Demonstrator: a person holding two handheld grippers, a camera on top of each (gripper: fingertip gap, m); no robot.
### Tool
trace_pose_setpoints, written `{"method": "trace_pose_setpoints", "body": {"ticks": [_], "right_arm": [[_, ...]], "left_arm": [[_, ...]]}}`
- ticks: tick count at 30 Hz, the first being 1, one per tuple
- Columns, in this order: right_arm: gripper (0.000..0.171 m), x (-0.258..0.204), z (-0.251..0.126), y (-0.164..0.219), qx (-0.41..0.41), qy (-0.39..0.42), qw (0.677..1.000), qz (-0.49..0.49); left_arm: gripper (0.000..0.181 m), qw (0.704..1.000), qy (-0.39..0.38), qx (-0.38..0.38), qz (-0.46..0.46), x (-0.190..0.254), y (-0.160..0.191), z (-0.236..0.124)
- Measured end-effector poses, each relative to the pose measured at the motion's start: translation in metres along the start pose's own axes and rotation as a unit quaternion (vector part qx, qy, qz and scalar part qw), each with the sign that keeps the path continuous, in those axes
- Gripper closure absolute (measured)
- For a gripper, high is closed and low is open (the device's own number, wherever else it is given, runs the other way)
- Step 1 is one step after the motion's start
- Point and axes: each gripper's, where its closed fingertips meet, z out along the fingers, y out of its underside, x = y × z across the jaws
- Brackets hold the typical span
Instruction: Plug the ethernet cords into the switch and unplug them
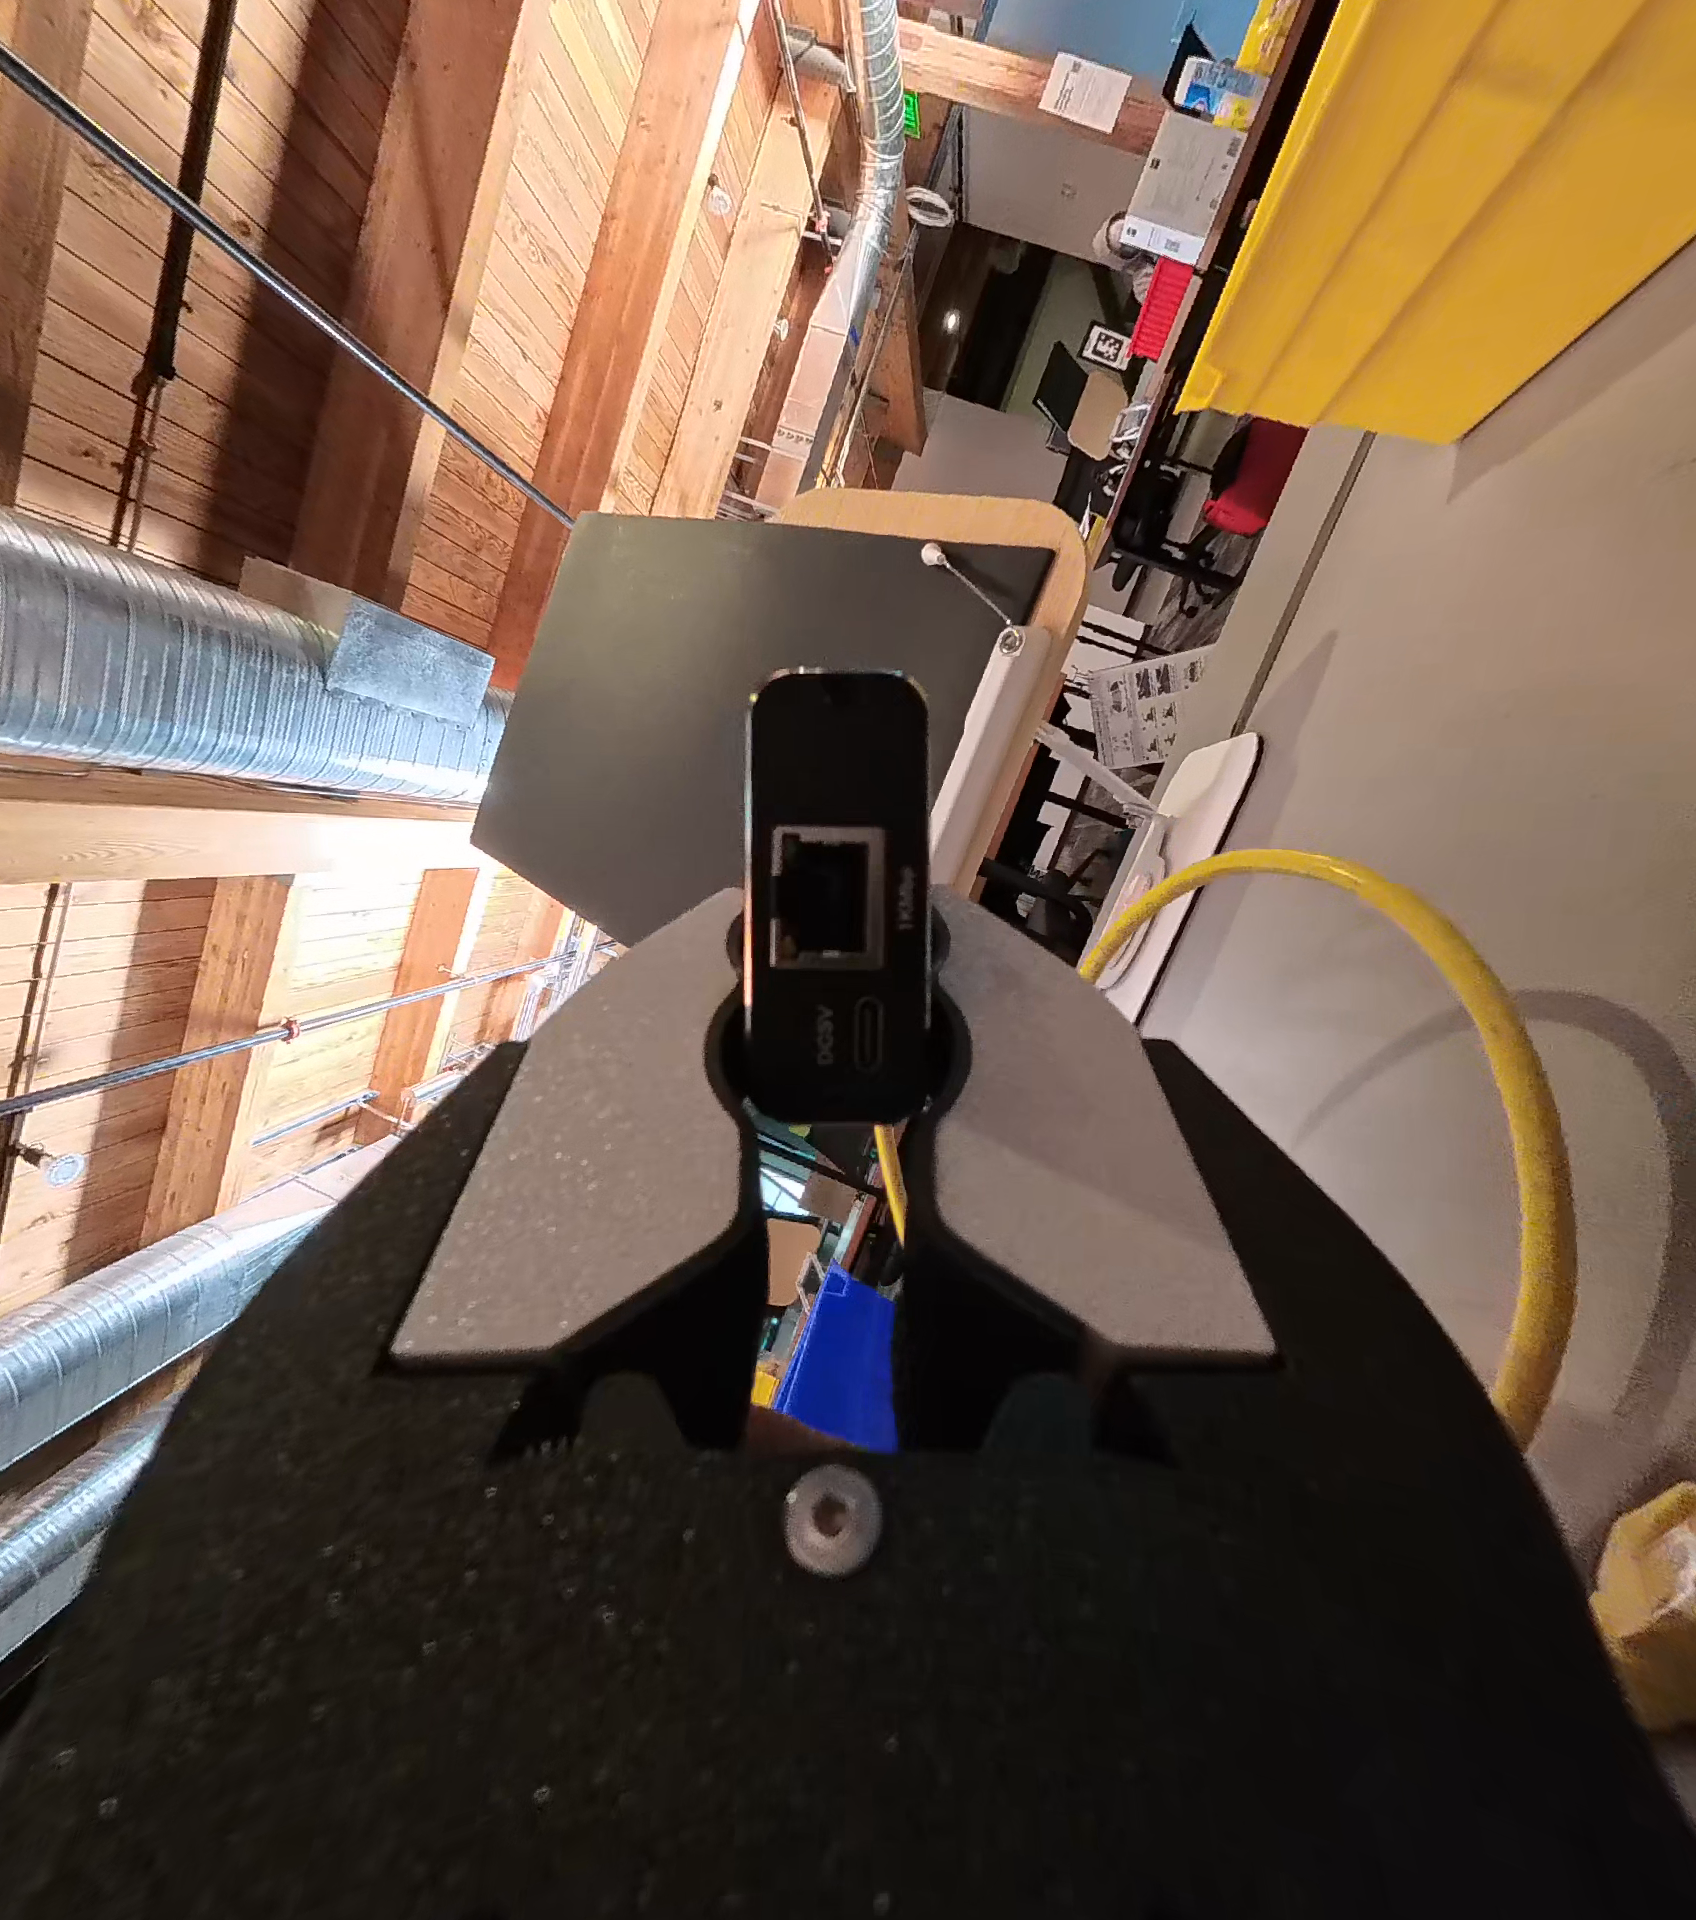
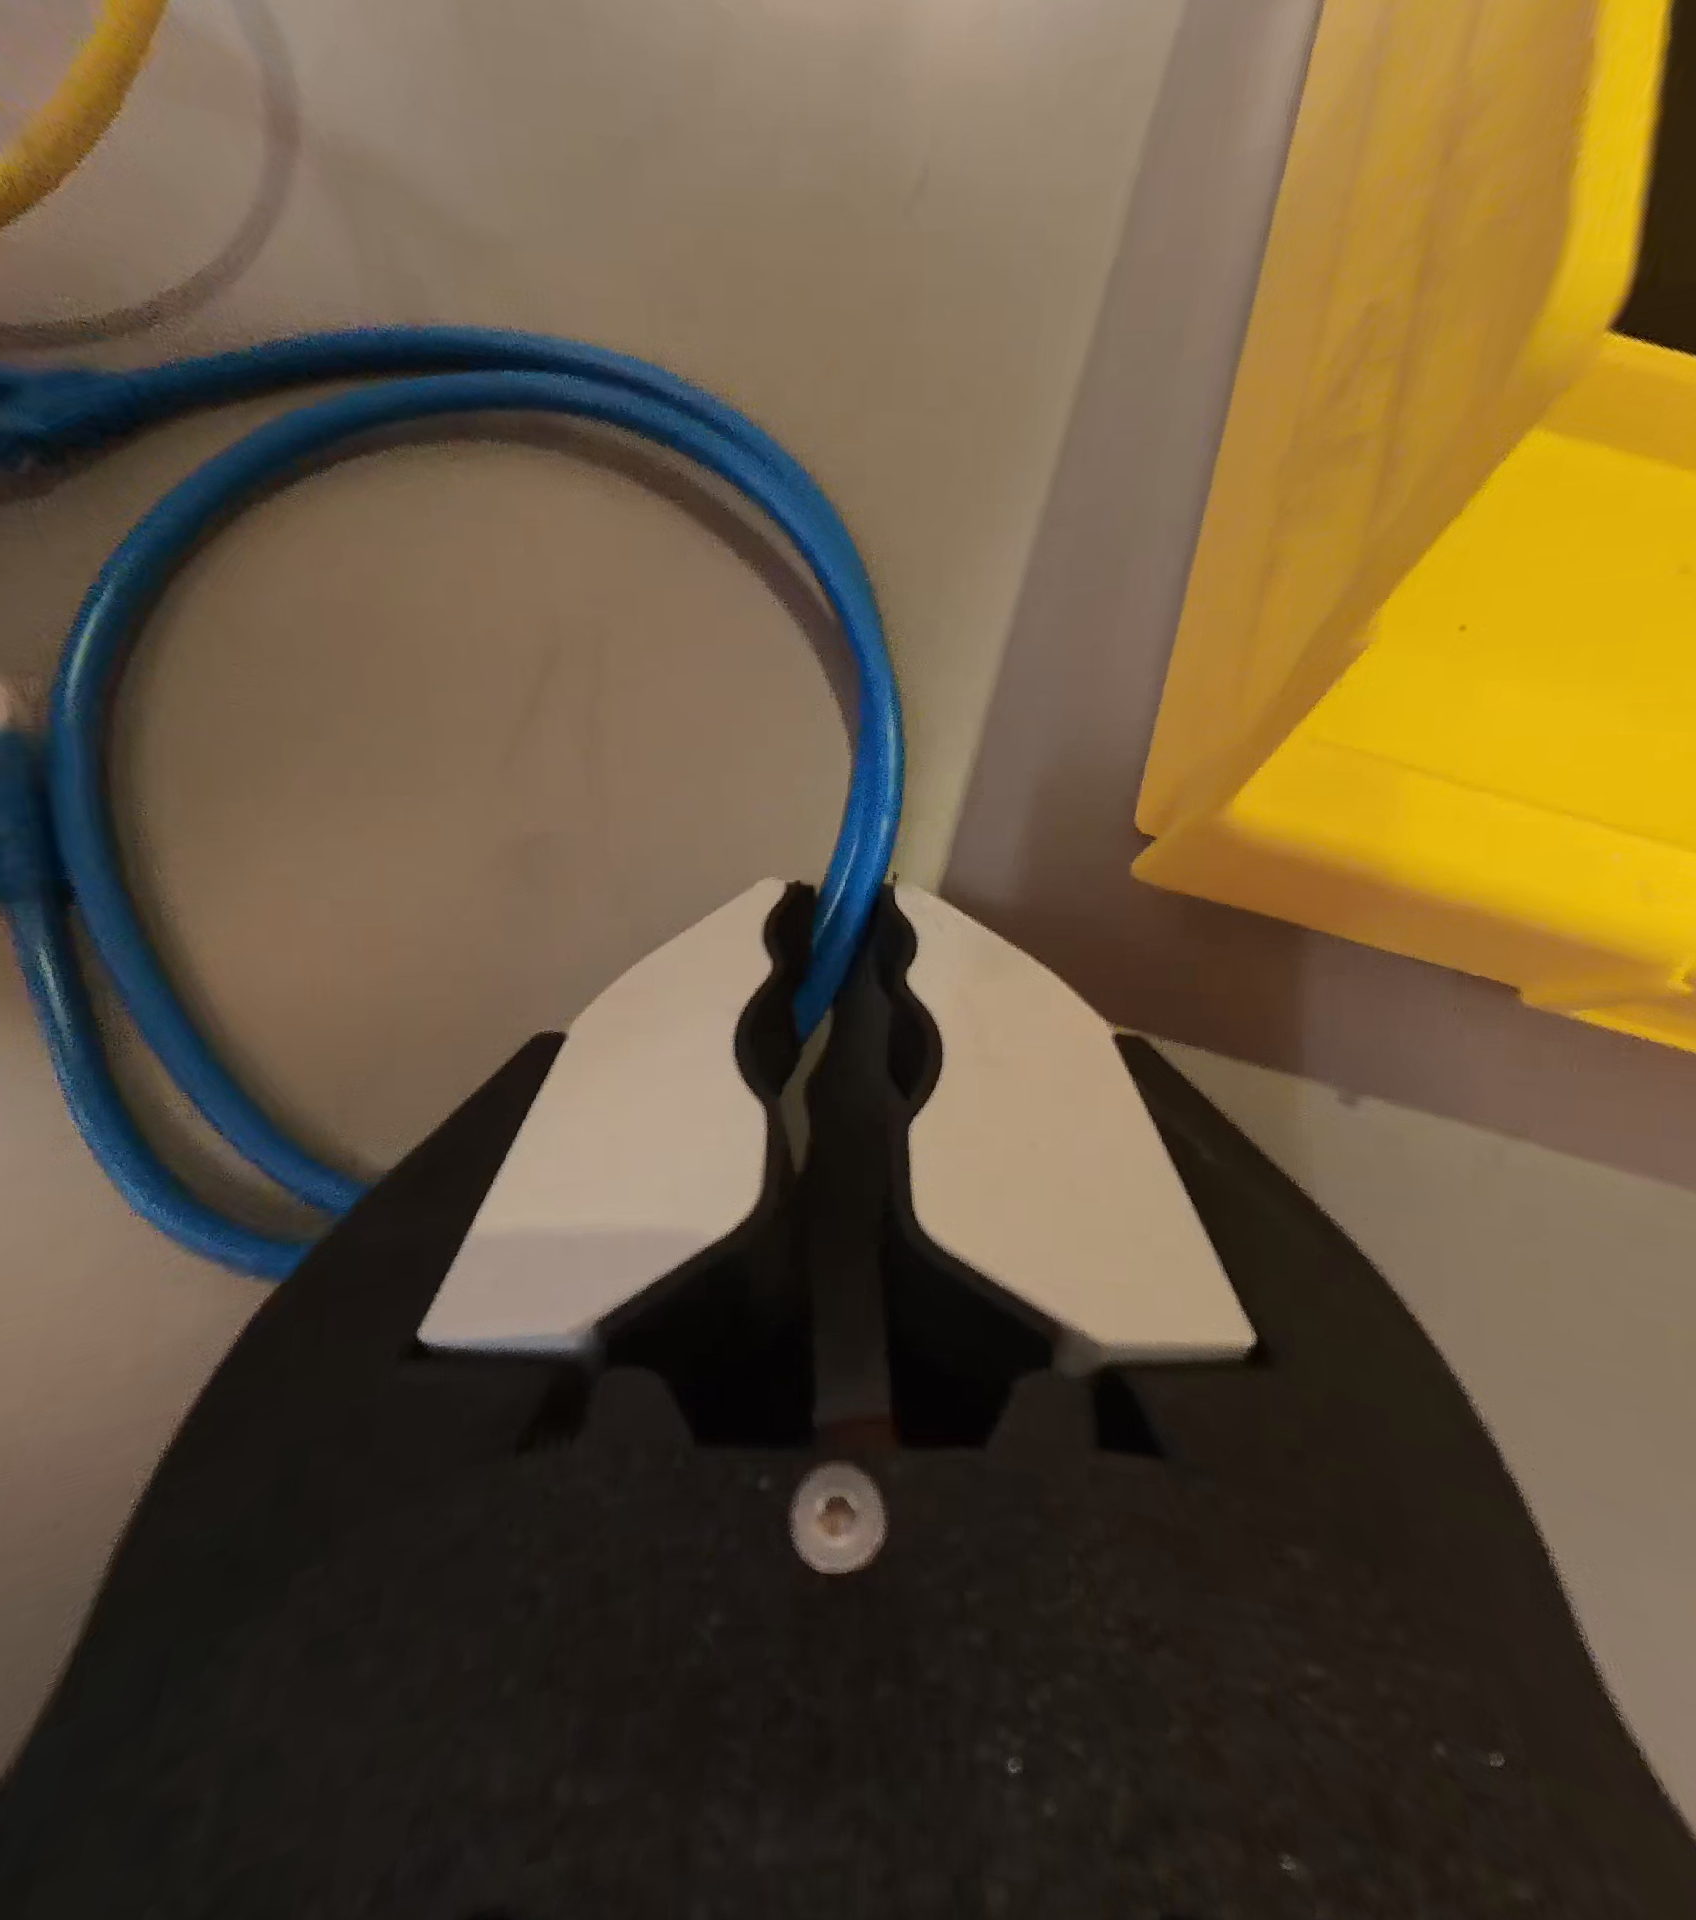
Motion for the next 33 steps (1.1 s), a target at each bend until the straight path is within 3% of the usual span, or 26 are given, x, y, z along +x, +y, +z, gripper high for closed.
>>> {"method": "trace_pose_setpoints", "body": {"ticks": [5, 10, 20, 25, 29, 33], "right_arm": [[0.164, -0.001, -0.01, -0.008, 0.028, -0.005, 1.0, -0.009], [0.165, 0.005, -0.045, -0.047, 0.11, 0.026, 0.993, -0.043], [0.166, 0.065, -0.215, -0.166, 0.325, 0.166, 0.929, -0.067], [0.165, 0.105, -0.276, -0.204, 0.361, 0.262, 0.89, -0.087], [0.165, 0.134, -0.257, -0.208, 0.318, 0.274, 0.903, -0.091], [0.164, 0.165, -0.195, -0.185, 0.237, 0.248, 0.936, -0.084]], "left_arm": [[0.156, 1.0, 0.003, -0.001, 0.001, 0.001, 0.0, 0.0], [0.156, 1.0, 0.007, -0.002, 0.0, 0.003, 0.0, 0.0], [0.156, 1.0, 0.021, -0.007, -0.007, 0.007, 0.003, 0.002], [0.156, 0.999, 0.031, -0.01, -0.017, 0.009, 0.005, 0.002], [0.156, 0.999, 0.031, -0.011, -0.016, 0.009, 0.005, 0.002], [0.156, 0.999, 0.036, -0.014, -0.011, 0.012, 0.006, 0.003]]}}
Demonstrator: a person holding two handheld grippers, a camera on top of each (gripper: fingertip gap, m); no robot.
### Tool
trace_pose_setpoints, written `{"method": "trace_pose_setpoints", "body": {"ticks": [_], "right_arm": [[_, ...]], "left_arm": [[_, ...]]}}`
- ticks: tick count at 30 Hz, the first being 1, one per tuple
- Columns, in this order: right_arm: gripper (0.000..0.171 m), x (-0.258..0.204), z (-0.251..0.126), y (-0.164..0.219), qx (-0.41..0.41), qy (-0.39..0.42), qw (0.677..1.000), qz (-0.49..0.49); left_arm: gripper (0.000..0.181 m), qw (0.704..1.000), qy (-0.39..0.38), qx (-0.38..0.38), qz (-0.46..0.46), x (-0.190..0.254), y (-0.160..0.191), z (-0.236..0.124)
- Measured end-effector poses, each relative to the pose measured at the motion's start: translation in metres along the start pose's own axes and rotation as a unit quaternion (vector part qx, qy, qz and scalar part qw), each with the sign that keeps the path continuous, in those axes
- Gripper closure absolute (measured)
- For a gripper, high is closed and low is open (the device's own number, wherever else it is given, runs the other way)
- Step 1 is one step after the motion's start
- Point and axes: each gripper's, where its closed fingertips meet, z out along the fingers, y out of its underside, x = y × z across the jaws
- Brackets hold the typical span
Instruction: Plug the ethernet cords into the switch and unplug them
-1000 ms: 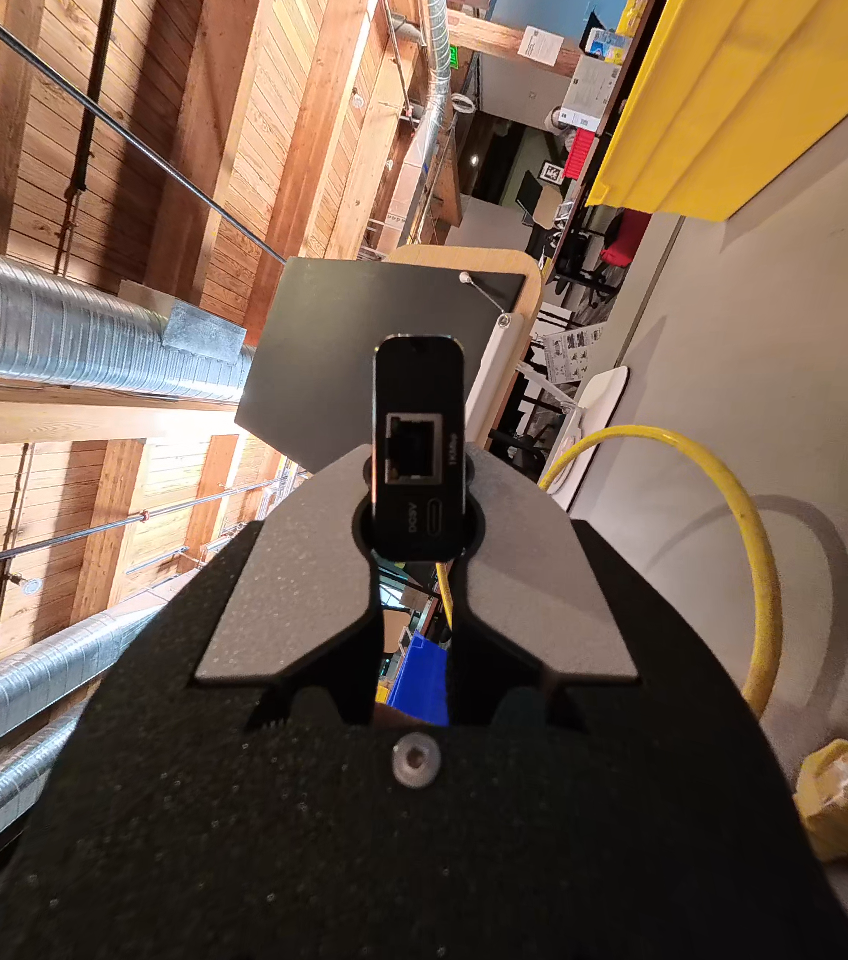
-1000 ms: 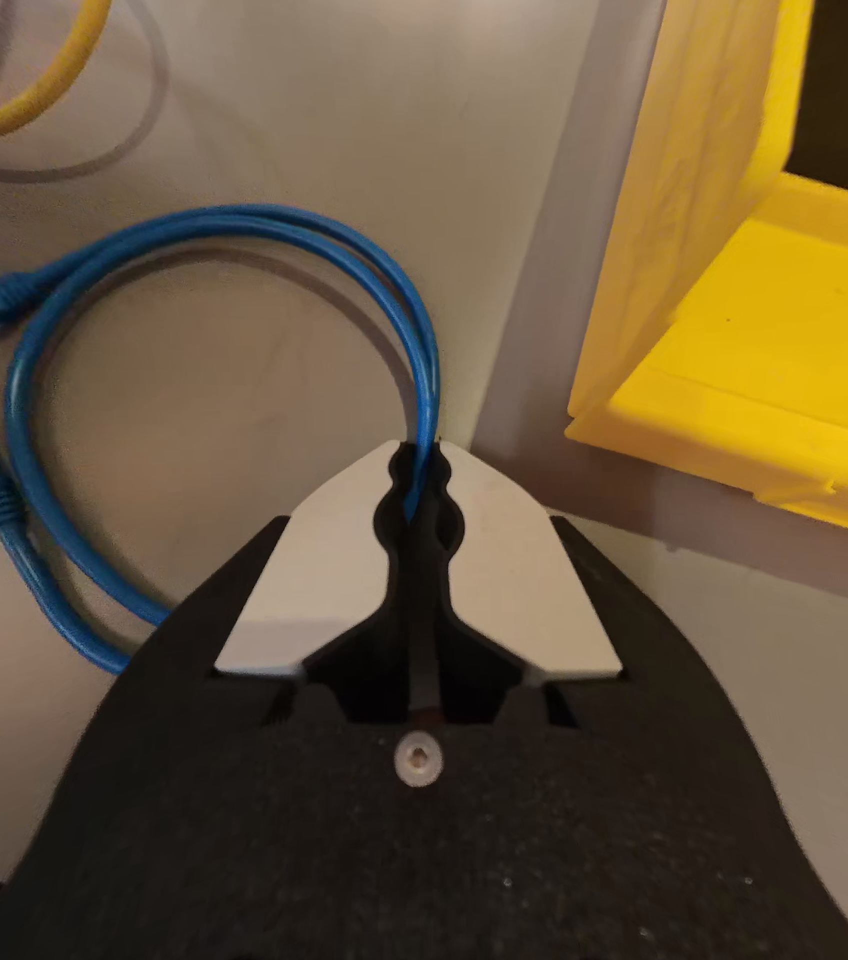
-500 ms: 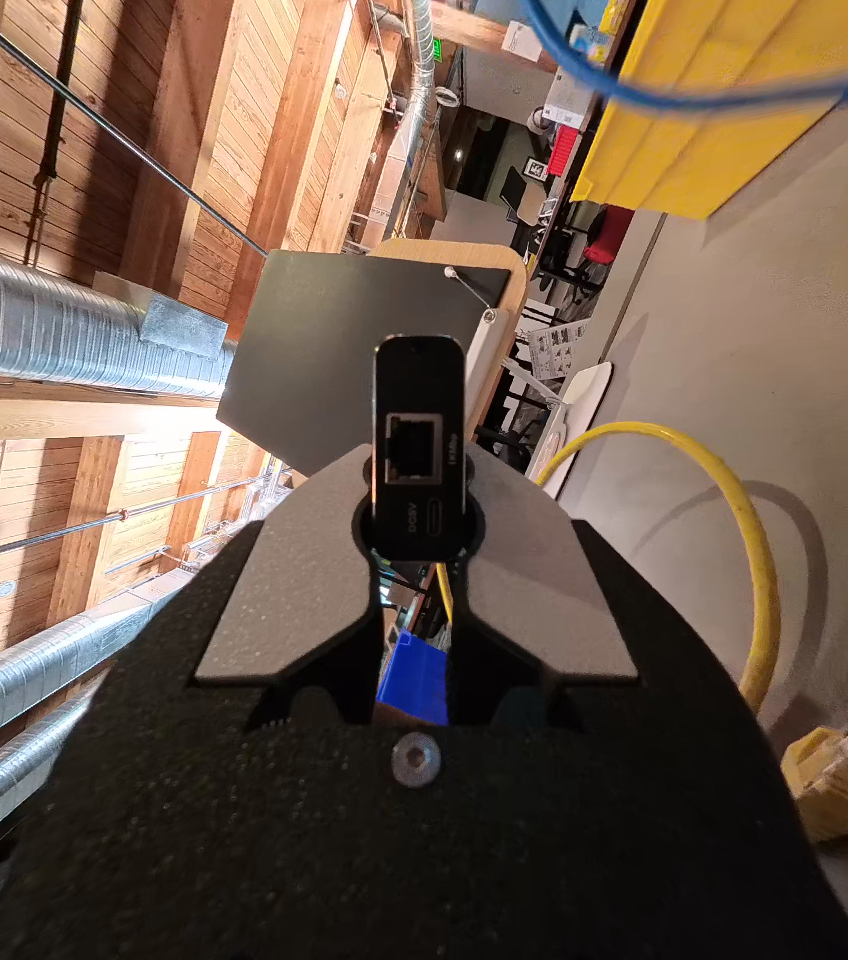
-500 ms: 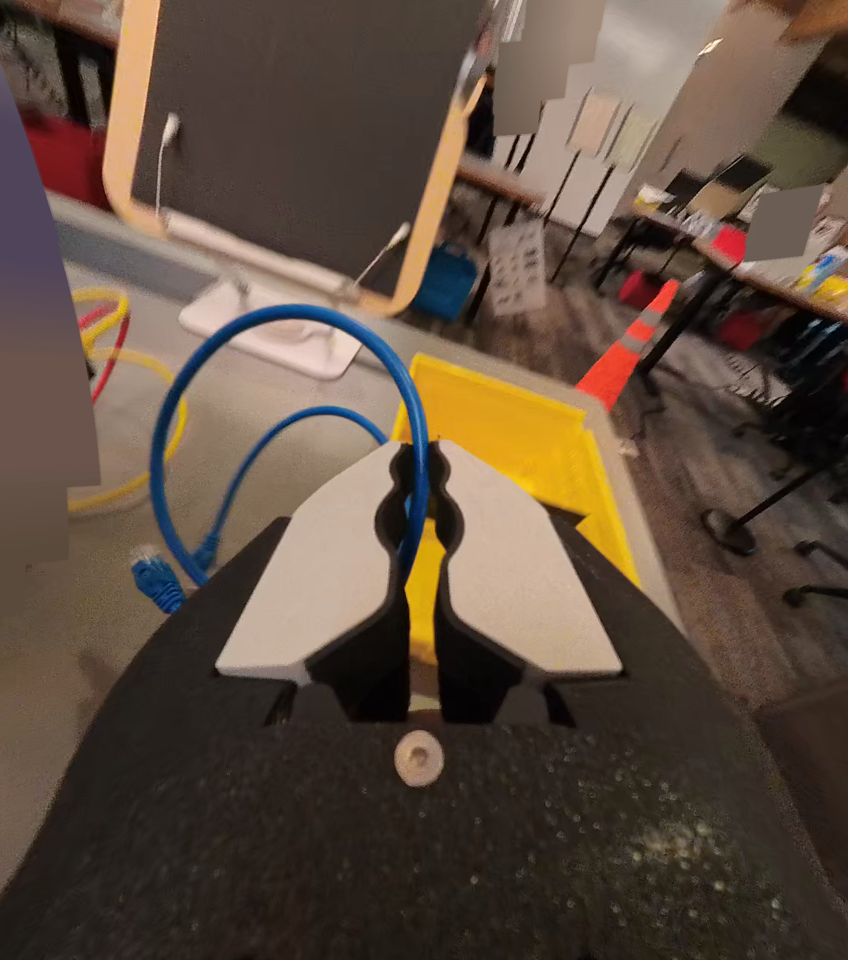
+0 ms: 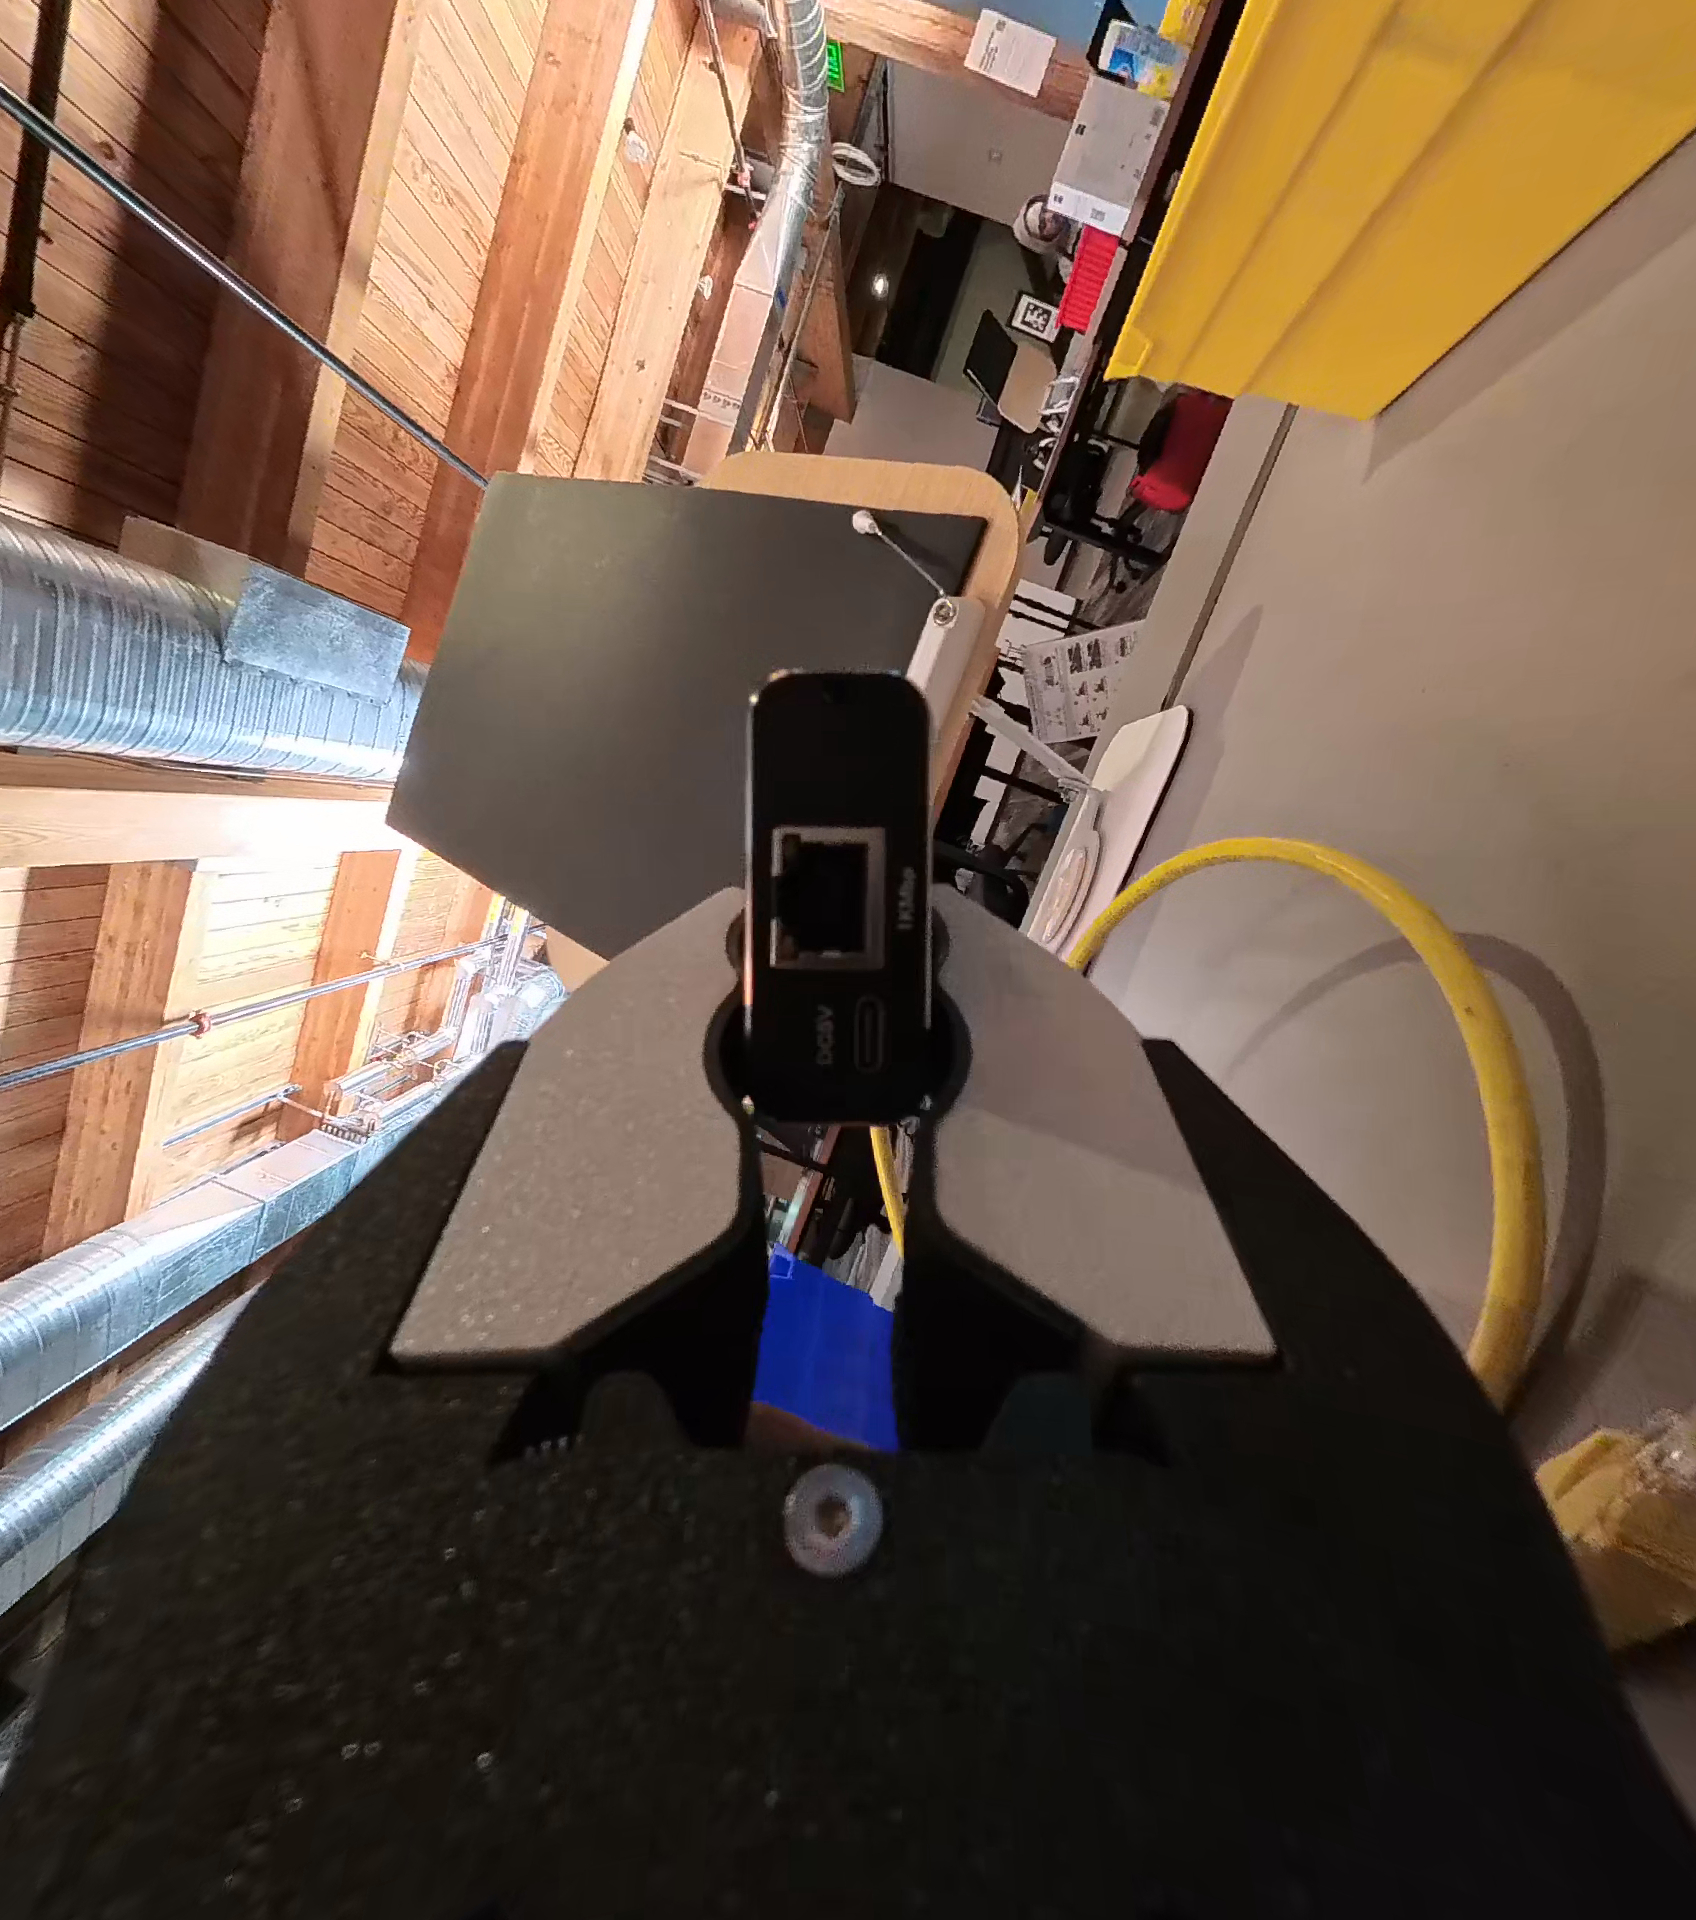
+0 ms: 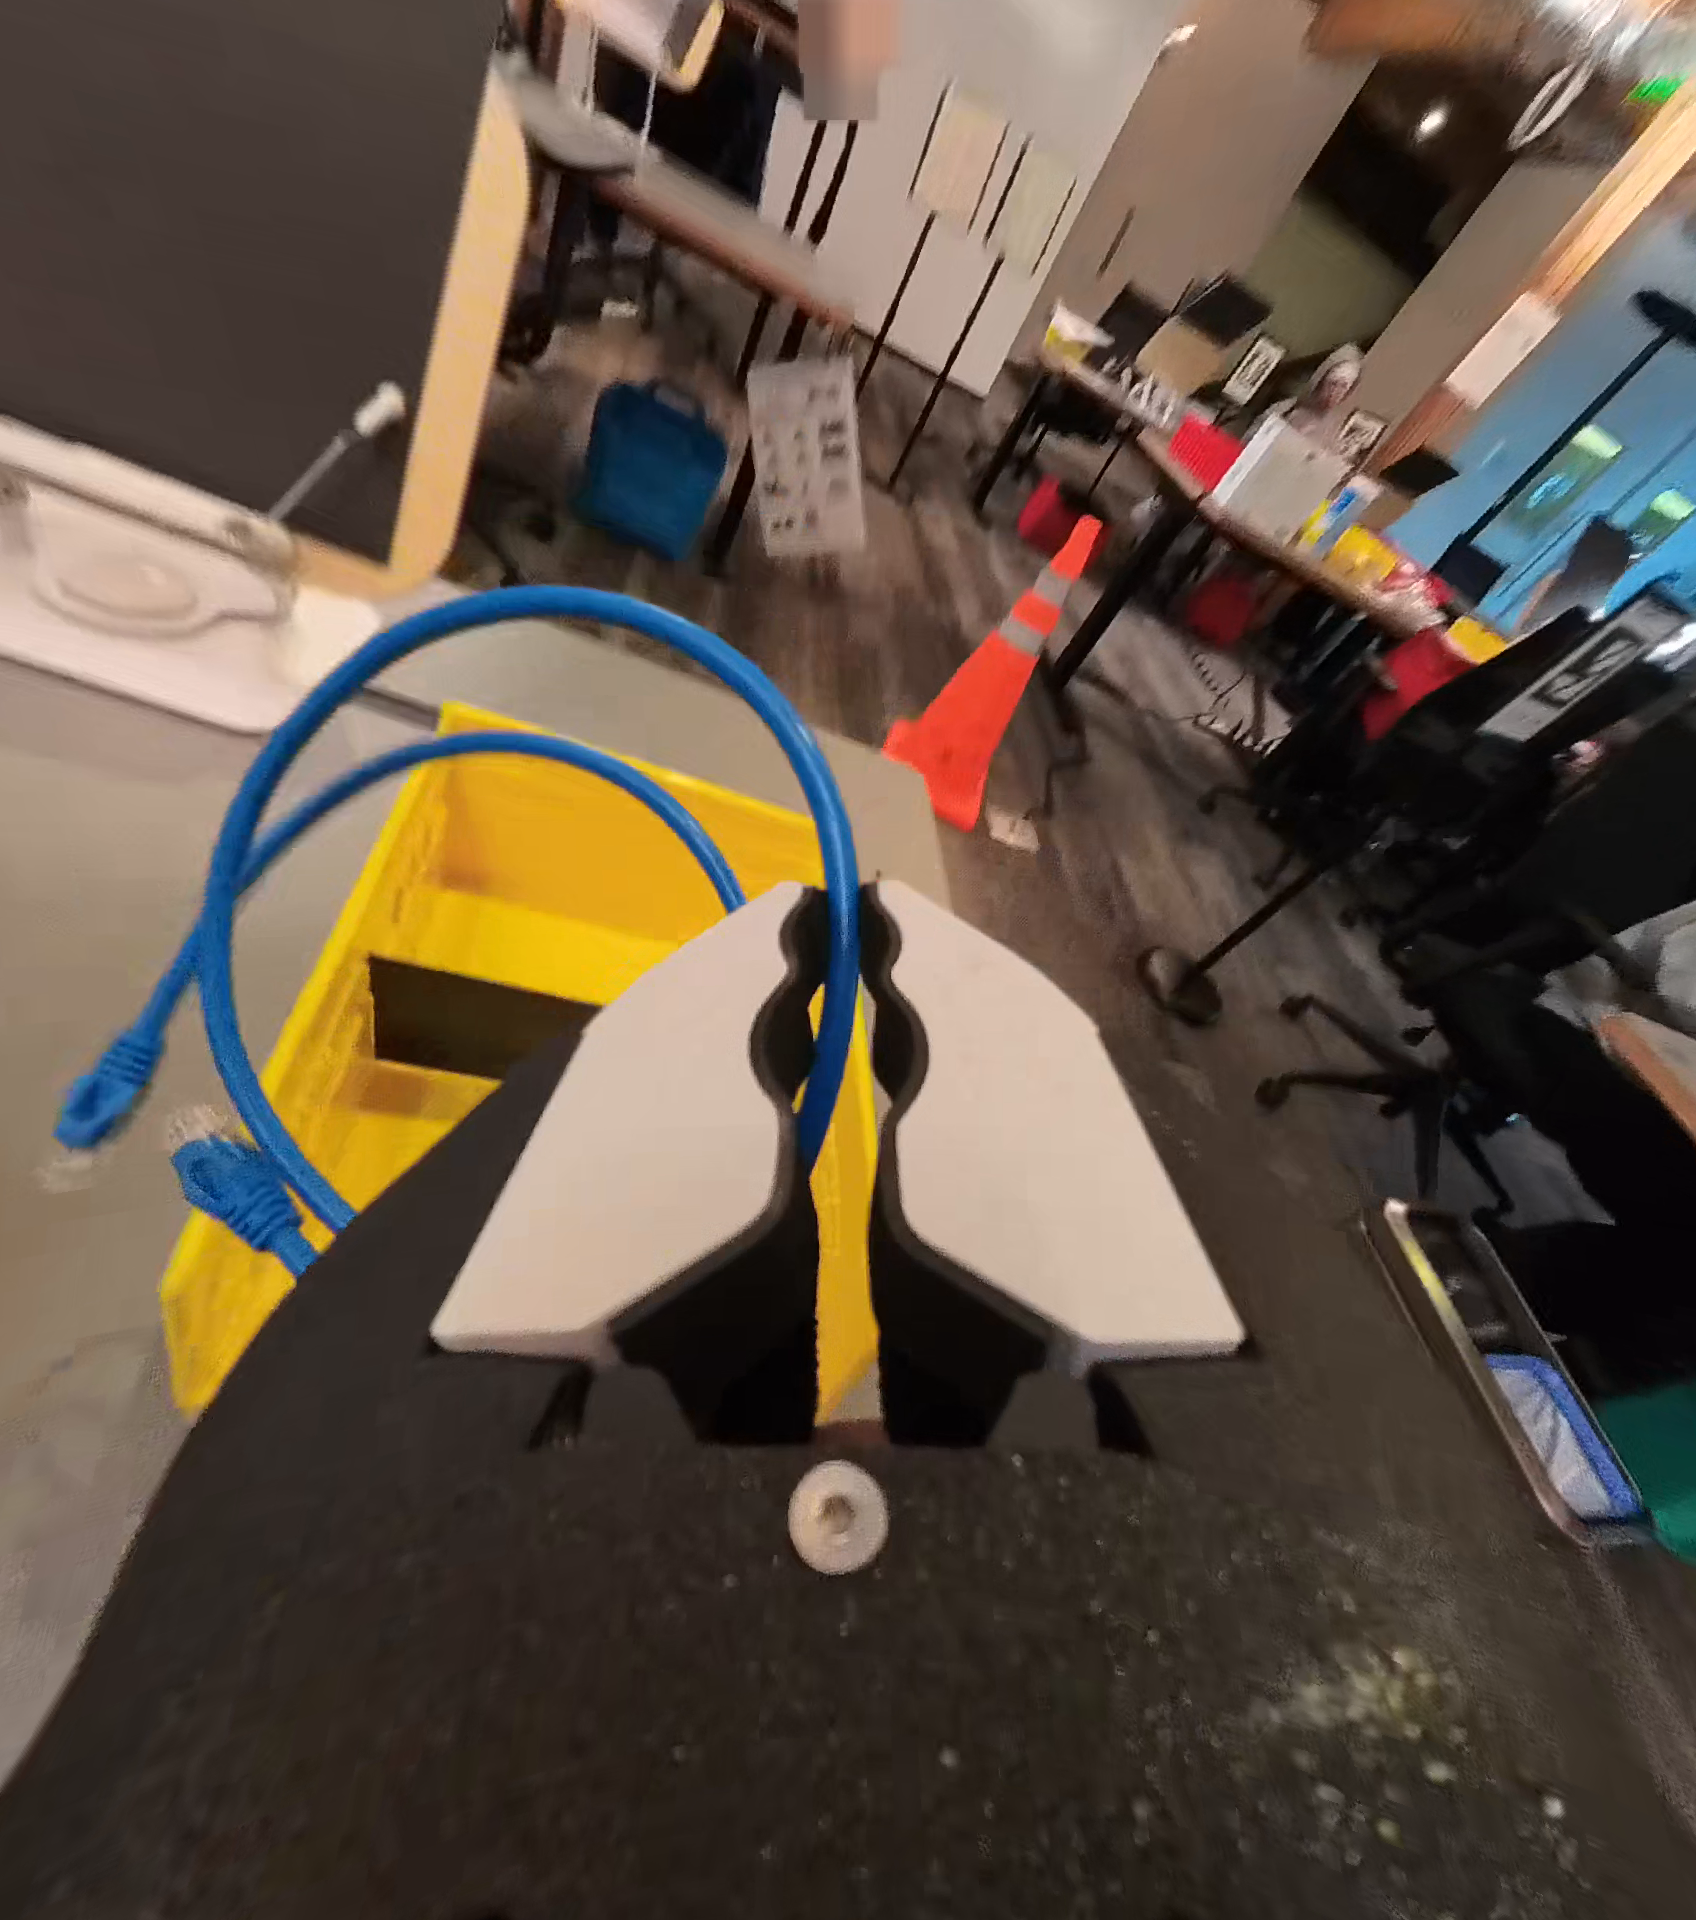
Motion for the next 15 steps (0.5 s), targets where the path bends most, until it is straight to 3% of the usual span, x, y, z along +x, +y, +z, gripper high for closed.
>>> {"method": "trace_pose_setpoints", "body": {"ticks": [4, 8, 11, 15], "right_arm": [[0.164, -0.027, 0.066, 0.091, -0.135, -0.068, 0.987, -0.051], [0.164, -0.047, 0.097, 0.167, -0.268, -0.109, 0.952, -0.104], [0.163, -0.049, 0.106, 0.197, -0.346, -0.119, 0.923, -0.116], [0.164, -0.013, 0.111, 0.192, -0.37, -0.037, 0.913, -0.165]], "left_arm": [[0.156, 1.0, 0.004, -0.001, -0.002, 0.001, 0.0, 0.001], [0.156, 1.0, 0.008, 0.0, 0.001, 0.004, 0.0, 0.001], [0.156, 1.0, 0.015, -0.003, -0.002, 0.006, 0.003, 0.003], [0.156, 1.0, 0.021, -0.01, -0.004, 0.009, 0.007, 0.005]]}}
